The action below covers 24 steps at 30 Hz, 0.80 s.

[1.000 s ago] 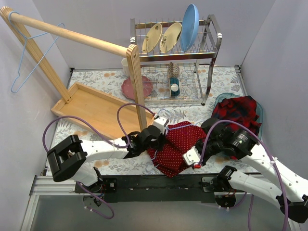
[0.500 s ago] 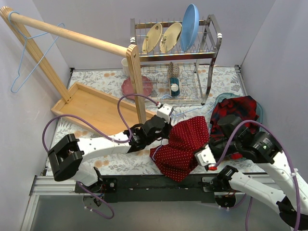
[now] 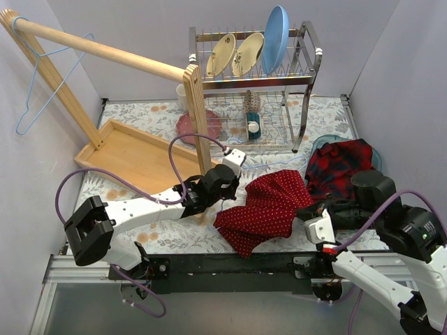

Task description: Place the skirt on the hanger

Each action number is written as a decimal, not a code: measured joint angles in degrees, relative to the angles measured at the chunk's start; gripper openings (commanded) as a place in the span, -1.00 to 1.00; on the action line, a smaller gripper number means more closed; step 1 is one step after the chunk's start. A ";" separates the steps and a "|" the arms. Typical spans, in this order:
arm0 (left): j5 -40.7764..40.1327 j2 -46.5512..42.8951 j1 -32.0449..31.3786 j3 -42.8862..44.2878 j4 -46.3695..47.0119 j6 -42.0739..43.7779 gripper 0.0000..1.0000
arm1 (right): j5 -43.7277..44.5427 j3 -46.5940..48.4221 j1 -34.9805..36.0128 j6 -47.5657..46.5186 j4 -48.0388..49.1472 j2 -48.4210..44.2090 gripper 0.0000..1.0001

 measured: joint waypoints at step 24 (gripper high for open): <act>-0.20 -3.21 0.72 20.65 -14.32 7.54 -1.00 | -11.39 -14.45 -2.80 -4.33 -1.18 -0.68 -0.92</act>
